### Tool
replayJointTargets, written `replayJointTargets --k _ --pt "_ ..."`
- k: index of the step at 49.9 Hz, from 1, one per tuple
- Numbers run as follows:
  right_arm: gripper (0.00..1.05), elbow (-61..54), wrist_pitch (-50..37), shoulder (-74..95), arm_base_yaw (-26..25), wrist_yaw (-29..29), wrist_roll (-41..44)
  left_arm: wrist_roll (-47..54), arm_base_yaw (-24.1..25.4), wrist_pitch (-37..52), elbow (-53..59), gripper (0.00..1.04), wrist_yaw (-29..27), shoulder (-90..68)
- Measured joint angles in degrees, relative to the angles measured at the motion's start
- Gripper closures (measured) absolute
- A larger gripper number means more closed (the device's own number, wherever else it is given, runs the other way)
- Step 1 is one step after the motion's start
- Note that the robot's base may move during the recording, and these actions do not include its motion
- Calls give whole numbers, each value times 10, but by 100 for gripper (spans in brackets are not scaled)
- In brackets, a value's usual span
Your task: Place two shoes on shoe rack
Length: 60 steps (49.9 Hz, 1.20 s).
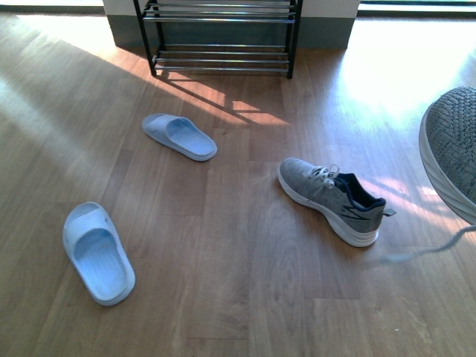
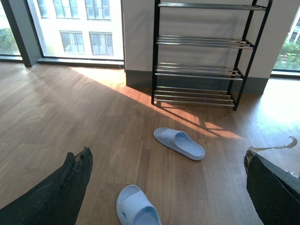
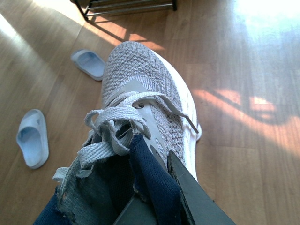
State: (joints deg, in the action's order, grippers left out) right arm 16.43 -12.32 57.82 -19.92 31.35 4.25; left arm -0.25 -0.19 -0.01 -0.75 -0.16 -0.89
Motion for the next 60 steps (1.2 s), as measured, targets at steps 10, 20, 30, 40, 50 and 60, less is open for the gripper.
replayJointTargets --k 10,20,30,40,50,60 --pt "103 0 0 0 0 -1 0 0 0 -1 0 9 1 0" --pt "103 0 0 0 -4 -7 -1 0 1 0 0 9 3 0" --pt "103 0 0 0 -4 -3 -2 -105 -123 -33 -60 9 -308 -174" --pt "103 0 0 0 -2 2 -2 -219 -204 185 -185 9 -327 -590" --pt "103 0 0 0 -3 -3 -2 -286 -215 271 -317 9 -283 -914" --pt "103 0 0 0 -3 -2 -2 -351 -216 281 -441 9 -253 -1127"
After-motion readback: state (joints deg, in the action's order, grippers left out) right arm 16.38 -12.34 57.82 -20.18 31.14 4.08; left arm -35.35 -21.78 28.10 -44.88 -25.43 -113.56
